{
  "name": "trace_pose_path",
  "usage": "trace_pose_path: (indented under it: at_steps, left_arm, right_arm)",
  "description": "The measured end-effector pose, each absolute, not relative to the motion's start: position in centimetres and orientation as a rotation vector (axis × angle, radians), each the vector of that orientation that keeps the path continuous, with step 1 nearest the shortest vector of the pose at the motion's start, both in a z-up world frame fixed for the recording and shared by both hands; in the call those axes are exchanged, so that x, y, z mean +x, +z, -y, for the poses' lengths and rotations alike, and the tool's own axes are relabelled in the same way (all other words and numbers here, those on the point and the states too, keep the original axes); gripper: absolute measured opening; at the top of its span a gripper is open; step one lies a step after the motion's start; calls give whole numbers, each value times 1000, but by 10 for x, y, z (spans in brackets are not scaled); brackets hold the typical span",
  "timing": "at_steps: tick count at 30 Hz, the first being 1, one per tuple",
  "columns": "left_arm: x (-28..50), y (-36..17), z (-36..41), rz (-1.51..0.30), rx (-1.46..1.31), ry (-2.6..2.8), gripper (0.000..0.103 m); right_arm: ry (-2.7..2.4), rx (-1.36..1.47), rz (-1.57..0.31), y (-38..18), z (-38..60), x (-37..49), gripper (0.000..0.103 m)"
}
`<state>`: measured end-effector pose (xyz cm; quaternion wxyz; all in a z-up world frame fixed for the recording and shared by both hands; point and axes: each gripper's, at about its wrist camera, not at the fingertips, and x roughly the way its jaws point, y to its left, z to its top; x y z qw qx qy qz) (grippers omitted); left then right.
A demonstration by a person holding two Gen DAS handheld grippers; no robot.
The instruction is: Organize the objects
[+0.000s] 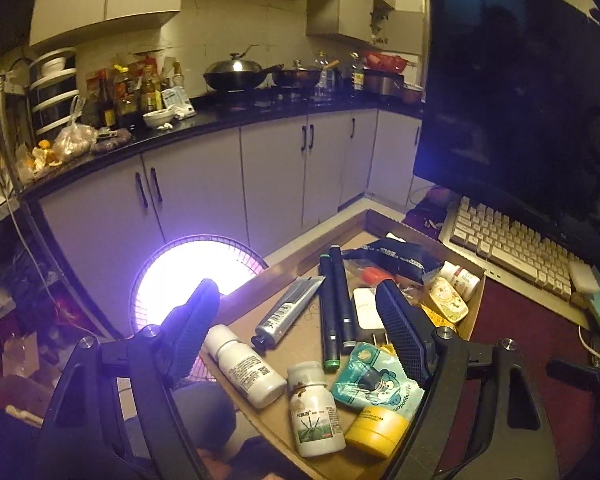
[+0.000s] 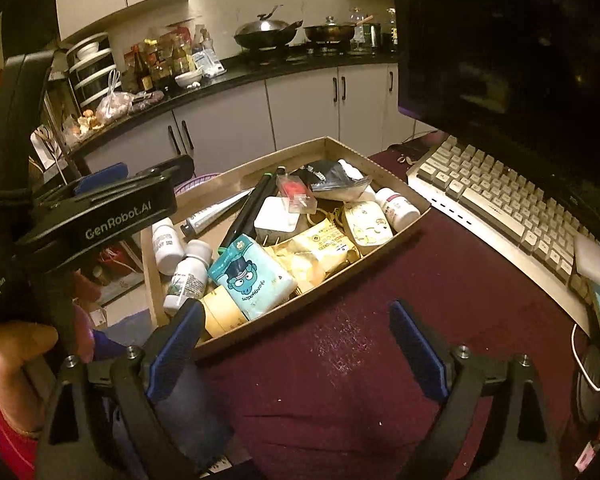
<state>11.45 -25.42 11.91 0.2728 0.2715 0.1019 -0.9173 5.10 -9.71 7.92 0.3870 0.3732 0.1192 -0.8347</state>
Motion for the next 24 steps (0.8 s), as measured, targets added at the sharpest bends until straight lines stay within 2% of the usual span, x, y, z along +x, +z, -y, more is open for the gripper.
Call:
trace_pose_path:
  at_steps: [10, 24]
  left_arm:
    - [117, 112, 267, -360, 721, -2440, 81]
    - [122, 116, 253, -386, 722, -2538, 81]
  right_arm:
    - [-2146, 965, -343, 73, 100, 59, 98]
    - [-2212, 952, -359, 79, 87, 71, 98]
